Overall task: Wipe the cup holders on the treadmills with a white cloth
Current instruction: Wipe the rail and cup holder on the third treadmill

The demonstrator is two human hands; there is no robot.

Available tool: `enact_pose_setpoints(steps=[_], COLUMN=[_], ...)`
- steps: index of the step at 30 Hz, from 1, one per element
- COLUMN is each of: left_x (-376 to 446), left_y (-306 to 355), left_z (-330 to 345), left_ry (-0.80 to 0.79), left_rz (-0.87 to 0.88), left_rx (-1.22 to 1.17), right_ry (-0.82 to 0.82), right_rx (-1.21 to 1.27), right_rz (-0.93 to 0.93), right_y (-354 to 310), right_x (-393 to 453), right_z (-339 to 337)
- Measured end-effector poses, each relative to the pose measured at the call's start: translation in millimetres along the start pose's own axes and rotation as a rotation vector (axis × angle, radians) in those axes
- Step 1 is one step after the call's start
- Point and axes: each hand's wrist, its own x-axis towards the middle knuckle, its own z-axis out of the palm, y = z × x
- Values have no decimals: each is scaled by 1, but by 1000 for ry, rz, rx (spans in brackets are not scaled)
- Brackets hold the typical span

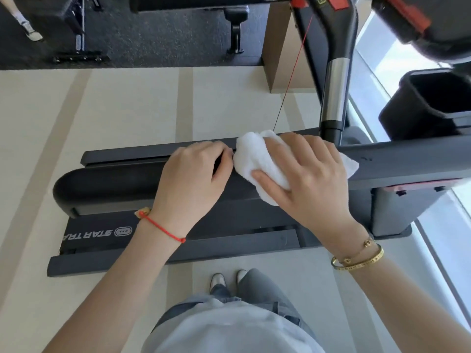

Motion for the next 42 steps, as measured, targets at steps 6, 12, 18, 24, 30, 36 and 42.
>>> enact_pose_setpoints(steps=[6, 12, 18, 24, 30, 36, 42], left_x=[15, 27, 26, 25, 29, 35, 34], left_y=[40, 87, 108, 113, 129, 152, 158], left_z=[23, 44, 58, 57, 67, 83, 93], left_ry=[-40, -38, 53, 73, 98, 115, 195], left_rz=[79, 84, 3, -59, -61, -30, -71], left_rx=[-81, -135, -5, 1, -55, -46, 35], right_ry=[92, 90, 113, 106, 103, 58, -27], right_rx=[-104, -104, -17, -15, -126, -119, -12], right_rz=[132, 246, 138, 40, 139, 213, 28], right_y=[62, 118, 102, 139, 204, 224, 183], right_x=[-20, -31, -28, -37, -56, -60, -41], right_z=[-13, -26, -18, -28, -45, -53, -38])
